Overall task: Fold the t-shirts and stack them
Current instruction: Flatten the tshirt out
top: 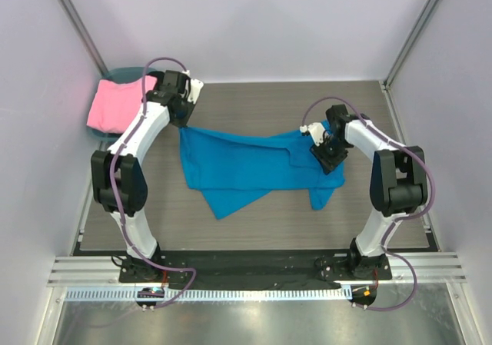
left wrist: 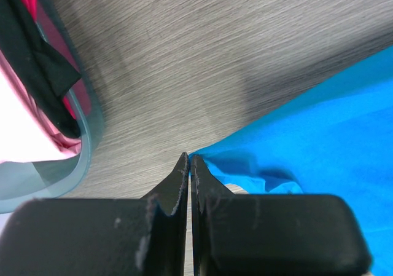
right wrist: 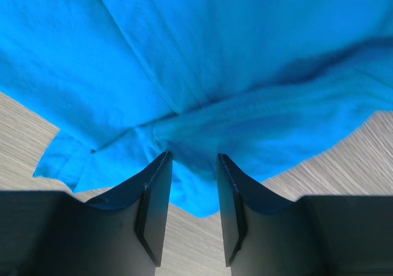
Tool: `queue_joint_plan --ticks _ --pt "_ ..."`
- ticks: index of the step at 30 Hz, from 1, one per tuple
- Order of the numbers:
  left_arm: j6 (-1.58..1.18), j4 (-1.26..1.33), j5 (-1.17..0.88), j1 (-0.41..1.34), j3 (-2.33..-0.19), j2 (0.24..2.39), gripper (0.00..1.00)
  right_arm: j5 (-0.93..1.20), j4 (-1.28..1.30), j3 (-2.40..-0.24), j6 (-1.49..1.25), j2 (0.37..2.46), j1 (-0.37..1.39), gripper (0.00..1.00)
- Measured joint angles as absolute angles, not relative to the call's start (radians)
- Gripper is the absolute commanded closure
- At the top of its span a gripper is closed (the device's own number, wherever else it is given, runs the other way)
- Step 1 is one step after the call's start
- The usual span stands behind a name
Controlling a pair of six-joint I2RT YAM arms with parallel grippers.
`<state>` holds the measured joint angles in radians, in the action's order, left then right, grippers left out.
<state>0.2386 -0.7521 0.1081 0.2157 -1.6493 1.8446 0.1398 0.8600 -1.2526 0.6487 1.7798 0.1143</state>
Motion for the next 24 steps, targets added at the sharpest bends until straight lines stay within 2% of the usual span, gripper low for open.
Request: queue_joint_plan --ticks 3,6,7,17,24 --pt "0.239 -0.752 0.112 0.216 -1.649 1.850 1.00 0.126 0.860 -1.253 0.649 1.799 0.132 0.74" --pt "0.239 -0.752 0.113 0.216 -1.649 1.852 1.00 0.108 0.860 -1.253 0.650 1.810 0.138 0.96" --pt "0.239 -0.752 0.113 0.216 -1.649 1.853 1.00 0.100 0.859 -1.253 0.651 1.810 0.138 0.99" --pt "0.243 -0.752 0.134 0.209 -1.701 1.872 1.00 0.025 0.833 -1.253 0.649 1.726 0.112 0.99" --pt "0.250 -0.751 0.158 0.152 -1.805 1.899 1.00 -0.007 0.792 -1.253 0.661 1.578 -0.091 0.99"
